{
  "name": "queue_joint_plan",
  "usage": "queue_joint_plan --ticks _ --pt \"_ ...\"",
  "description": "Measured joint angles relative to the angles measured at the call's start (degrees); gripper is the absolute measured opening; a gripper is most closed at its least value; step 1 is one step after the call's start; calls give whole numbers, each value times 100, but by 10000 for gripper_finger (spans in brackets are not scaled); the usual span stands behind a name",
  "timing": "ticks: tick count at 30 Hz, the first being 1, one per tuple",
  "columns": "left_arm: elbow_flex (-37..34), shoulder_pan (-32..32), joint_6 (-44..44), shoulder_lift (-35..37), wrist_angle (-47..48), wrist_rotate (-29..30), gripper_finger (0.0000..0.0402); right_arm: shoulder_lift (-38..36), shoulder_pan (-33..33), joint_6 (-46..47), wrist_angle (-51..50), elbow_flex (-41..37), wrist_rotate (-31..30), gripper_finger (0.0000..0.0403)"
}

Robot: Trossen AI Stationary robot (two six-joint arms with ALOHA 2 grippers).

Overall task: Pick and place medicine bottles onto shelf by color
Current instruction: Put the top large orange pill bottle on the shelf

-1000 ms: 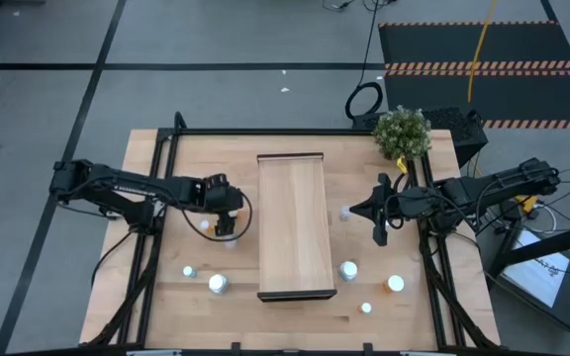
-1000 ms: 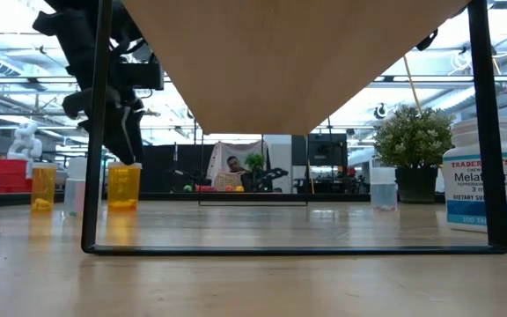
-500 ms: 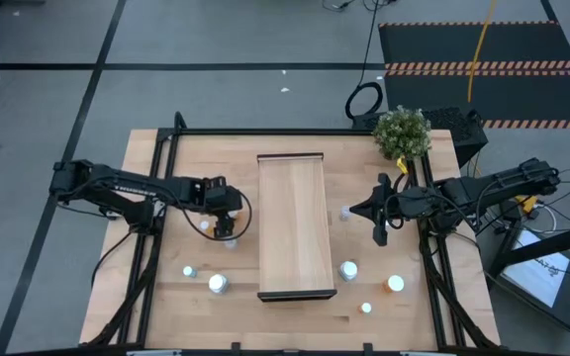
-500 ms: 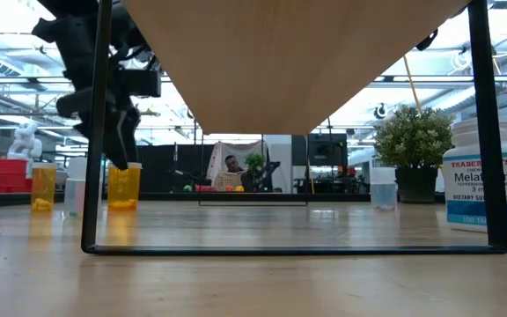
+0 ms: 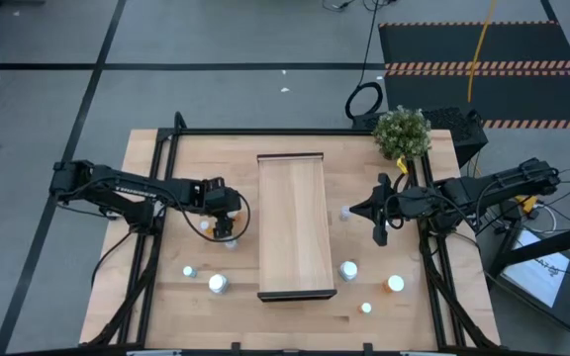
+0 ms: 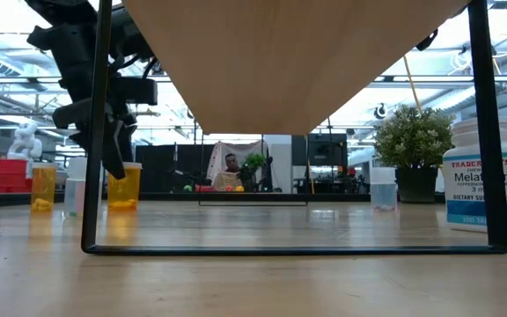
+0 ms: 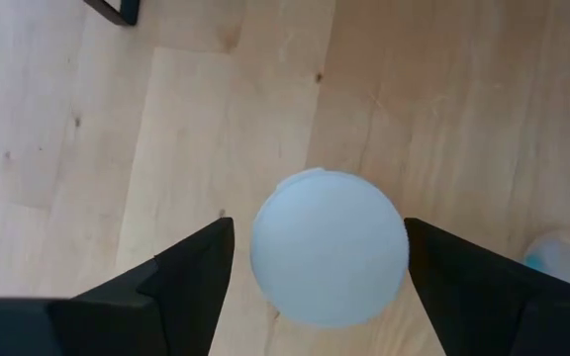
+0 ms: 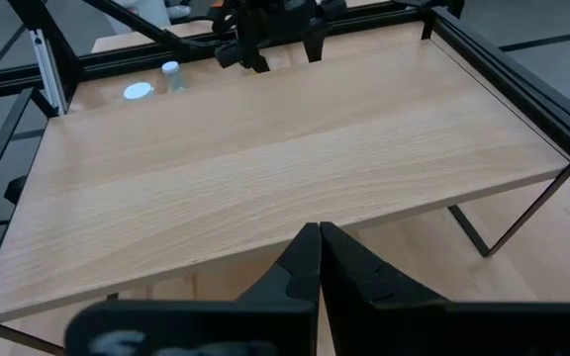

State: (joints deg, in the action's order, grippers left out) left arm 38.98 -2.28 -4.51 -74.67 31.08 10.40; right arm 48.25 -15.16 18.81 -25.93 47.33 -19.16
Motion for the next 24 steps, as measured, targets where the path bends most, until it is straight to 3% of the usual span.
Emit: queue_joint_plan --ticks 16,24 --pt "0 0 -18 0 1 30 286 0 0 0 -2 0 2 0" --pt "0 0 2 0 -5 30 232 0 0 0 -2 0 4 0"
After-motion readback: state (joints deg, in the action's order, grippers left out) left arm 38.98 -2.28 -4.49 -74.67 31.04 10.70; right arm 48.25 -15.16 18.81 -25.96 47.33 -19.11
